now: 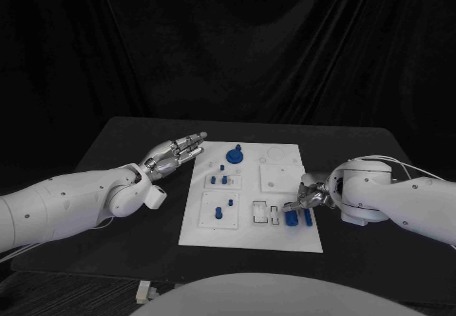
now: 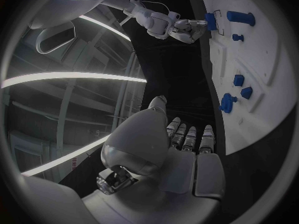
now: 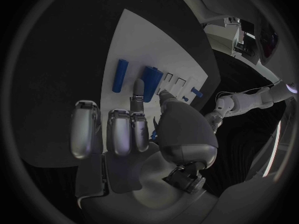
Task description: Assemble the parts on the task board
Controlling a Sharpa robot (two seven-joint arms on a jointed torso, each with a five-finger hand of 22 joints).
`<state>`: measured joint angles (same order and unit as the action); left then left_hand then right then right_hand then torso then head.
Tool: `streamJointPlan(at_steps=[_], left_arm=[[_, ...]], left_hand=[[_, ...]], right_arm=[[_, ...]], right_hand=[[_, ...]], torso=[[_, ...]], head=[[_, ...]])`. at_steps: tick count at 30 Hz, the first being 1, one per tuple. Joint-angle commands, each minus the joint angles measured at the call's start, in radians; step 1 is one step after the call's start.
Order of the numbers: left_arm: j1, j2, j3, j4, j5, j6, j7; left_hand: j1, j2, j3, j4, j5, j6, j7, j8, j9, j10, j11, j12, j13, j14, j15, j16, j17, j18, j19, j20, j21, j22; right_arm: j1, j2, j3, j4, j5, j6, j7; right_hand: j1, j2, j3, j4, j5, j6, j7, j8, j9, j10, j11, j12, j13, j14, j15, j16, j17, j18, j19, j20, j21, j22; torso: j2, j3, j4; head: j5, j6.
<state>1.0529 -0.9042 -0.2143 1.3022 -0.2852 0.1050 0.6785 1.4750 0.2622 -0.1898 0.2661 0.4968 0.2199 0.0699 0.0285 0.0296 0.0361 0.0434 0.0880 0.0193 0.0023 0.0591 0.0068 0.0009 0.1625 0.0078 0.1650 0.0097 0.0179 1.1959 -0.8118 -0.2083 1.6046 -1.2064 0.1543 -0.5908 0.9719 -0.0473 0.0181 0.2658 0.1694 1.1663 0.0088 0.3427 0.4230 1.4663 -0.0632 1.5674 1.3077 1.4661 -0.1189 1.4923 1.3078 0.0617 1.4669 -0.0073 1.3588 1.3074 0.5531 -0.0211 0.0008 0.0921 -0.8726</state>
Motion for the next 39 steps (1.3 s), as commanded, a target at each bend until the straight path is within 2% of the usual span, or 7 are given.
streamJointPlan(at_steps=[1,11,23,24,30,32,39], left_arm=[[-0.003,0.002,0.001,0.001,0.006,0.011,0.038],[-0.009,0.005,0.001,-0.002,0.006,0.017,0.036],[-0.013,0.006,0.001,-0.003,0.006,0.020,0.036],[-0.013,0.005,0.001,-0.003,0.006,0.019,0.036],[-0.014,0.005,0.001,-0.004,0.006,0.019,0.035],[-0.014,0.005,0.001,-0.005,0.006,0.019,0.035],[-0.015,0.007,0.001,-0.006,0.006,0.019,0.034]], left_hand=[[0.002,0.008,0.007,0.000,0.005,0.000,0.003,0.004,0.001,0.001,0.006,0.002,0.001,-0.002,0.007,-0.007,-0.001,0.012,0.002,0.006,-0.002,0.000],[0.002,0.009,0.008,0.000,0.005,0.000,0.003,0.004,0.001,0.001,0.006,0.002,0.001,-0.002,0.007,-0.007,-0.001,0.012,0.002,0.006,-0.002,0.000],[0.003,0.009,0.009,0.000,0.005,-0.001,0.003,0.004,0.001,0.001,0.006,0.001,0.001,-0.002,0.008,-0.007,-0.001,0.012,0.002,0.007,-0.002,0.000],[0.003,0.009,0.009,0.000,0.005,-0.001,0.003,0.004,0.001,0.001,0.006,0.001,0.001,-0.002,0.008,-0.007,-0.001,0.012,0.002,0.007,-0.002,0.000],[0.003,0.010,0.009,0.000,0.005,-0.001,0.004,0.004,0.001,0.001,0.007,0.001,0.001,-0.002,0.008,-0.007,-0.001,0.012,0.003,0.008,-0.001,0.001],[0.003,0.010,0.009,0.000,0.005,-0.001,0.004,0.004,0.001,0.001,0.007,0.001,0.001,-0.002,0.008,-0.007,-0.001,0.012,0.003,0.008,-0.001,0.001],[0.003,0.010,0.009,0.000,0.005,-0.001,0.004,0.004,0.001,0.001,0.007,0.001,0.001,-0.002,0.008,-0.007,-0.001,0.012,0.003,0.008,-0.001,0.001]], right_arm=[[-0.009,0.007,0.000,-0.011,-0.019,0.002,-0.027],[-0.032,0.037,0.000,-0.036,-0.043,-0.001,-0.030],[-0.038,0.034,0.001,-0.021,0.009,-0.051,-0.024],[-0.038,0.032,0.001,-0.017,0.020,-0.061,-0.023],[-0.020,-0.002,0.001,0.021,0.162,-0.148,-0.013],[-0.003,-0.012,0.001,0.034,0.226,-0.169,-0.012],[0.043,-0.022,0.001,0.067,0.420,-0.218,-0.009]], right_hand=[[0.013,-0.001,0.000,-0.009,0.007,-0.017,0.001,-0.010,0.005,0.104,0.000,0.003,0.263,0.074,-0.004,-0.007,0.094,-0.014,0.053,-0.007,-0.006,0.201],[0.015,0.000,-0.008,-0.013,0.050,-0.078,0.021,-0.045,0.024,0.104,0.017,0.003,0.263,0.071,0.010,-0.020,0.066,-0.013,0.048,0.005,-0.009,0.199],[0.177,0.003,0.109,-0.159,0.531,-0.155,0.029,-0.038,0.107,0.104,0.025,0.003,0.263,0.066,0.017,-0.034,0.030,-0.010,0.042,0.014,-0.011,0.196],[0.178,0.003,0.110,-0.160,0.534,-0.155,0.029,-0.038,0.107,0.104,0.025,0.003,0.263,0.066,0.017,-0.034,0.030,-0.010,0.042,0.014,-0.011,0.196],[0.172,-0.004,0.193,-0.199,0.725,-0.161,0.026,-0.005,0.152,0.104,0.022,0.003,0.263,0.064,0.014,-0.037,0.020,-0.009,0.039,0.010,-0.015,0.194],[0.154,-0.007,0.219,-0.205,0.757,-0.164,0.026,0.006,0.167,0.104,0.021,0.003,0.263,0.064,0.014,-0.037,0.017,-0.009,0.038,0.010,-0.016,0.193],[0.130,-0.008,0.233,-0.203,0.757,-0.172,0.027,0.012,0.177,0.104,0.022,0.003,0.263,0.063,0.014,-0.039,0.012,-0.008,0.037,0.011,-0.019,0.192]], torso=[[0.001,-0.0001,0.0006],[0.000,-0.0001,-0.0001],[0.000,-0.0001,0.0004],[0.000,-0.0001,0.0004],[0.000,-0.0001,0.0004],[0.000,0.0000,0.0000],[0.000,-0.0001,0.0001]], head=[[0.000,0.000],[0.002,0.000],[0.010,0.000],[0.011,0.000],[0.014,0.000],[0.014,0.000],[0.017,0.000]])
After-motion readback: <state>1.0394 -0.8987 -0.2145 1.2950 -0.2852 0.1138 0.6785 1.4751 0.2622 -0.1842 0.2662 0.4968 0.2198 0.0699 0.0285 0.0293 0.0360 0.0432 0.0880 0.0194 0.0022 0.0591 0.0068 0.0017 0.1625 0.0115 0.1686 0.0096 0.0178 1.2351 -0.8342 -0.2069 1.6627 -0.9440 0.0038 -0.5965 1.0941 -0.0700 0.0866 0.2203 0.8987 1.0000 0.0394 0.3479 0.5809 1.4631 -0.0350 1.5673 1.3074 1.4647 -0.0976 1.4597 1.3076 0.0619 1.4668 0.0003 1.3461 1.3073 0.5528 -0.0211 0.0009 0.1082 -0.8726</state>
